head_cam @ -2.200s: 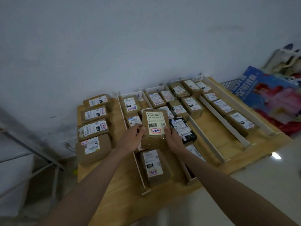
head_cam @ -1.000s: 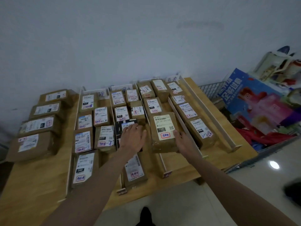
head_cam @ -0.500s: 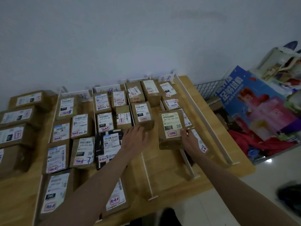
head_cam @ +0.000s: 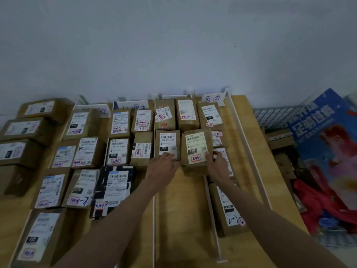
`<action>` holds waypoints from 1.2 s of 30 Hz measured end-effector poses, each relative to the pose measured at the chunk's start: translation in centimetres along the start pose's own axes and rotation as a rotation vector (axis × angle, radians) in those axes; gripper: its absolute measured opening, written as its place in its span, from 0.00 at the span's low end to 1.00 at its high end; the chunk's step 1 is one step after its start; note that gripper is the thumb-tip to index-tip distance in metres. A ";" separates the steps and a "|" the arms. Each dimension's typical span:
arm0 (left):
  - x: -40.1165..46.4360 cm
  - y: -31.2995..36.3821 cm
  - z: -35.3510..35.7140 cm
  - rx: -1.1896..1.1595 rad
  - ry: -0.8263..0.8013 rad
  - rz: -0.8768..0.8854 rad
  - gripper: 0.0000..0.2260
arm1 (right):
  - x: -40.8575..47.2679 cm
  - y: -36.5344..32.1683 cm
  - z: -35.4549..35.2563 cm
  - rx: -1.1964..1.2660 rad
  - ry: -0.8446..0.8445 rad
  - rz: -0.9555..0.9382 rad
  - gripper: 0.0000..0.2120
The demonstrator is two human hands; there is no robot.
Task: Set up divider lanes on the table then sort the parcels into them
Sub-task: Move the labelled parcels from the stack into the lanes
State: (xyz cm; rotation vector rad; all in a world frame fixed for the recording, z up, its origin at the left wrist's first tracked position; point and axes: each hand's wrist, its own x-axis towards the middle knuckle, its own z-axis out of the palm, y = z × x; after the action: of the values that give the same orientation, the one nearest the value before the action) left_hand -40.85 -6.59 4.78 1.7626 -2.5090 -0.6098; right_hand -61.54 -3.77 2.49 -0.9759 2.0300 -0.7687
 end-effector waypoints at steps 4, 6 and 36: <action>2.0 -0.7 1.6 0.007 -0.096 -0.024 0.23 | 2.4 0.0 0.5 -0.025 -0.027 -0.034 0.29; 2.8 -1.2 2.2 0.039 -0.118 -0.032 0.23 | 3.1 -0.1 0.9 -0.028 -0.045 -0.047 0.27; 3.8 -3.3 3.5 -0.087 -0.056 -0.084 0.23 | 5.6 0.2 2.8 -0.131 -0.104 -0.111 0.19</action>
State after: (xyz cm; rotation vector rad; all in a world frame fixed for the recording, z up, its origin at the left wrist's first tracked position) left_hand -40.12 -9.89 -0.33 1.8535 -2.4129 -0.7705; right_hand -61.74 -8.87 -1.20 -1.1869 1.9687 -0.6346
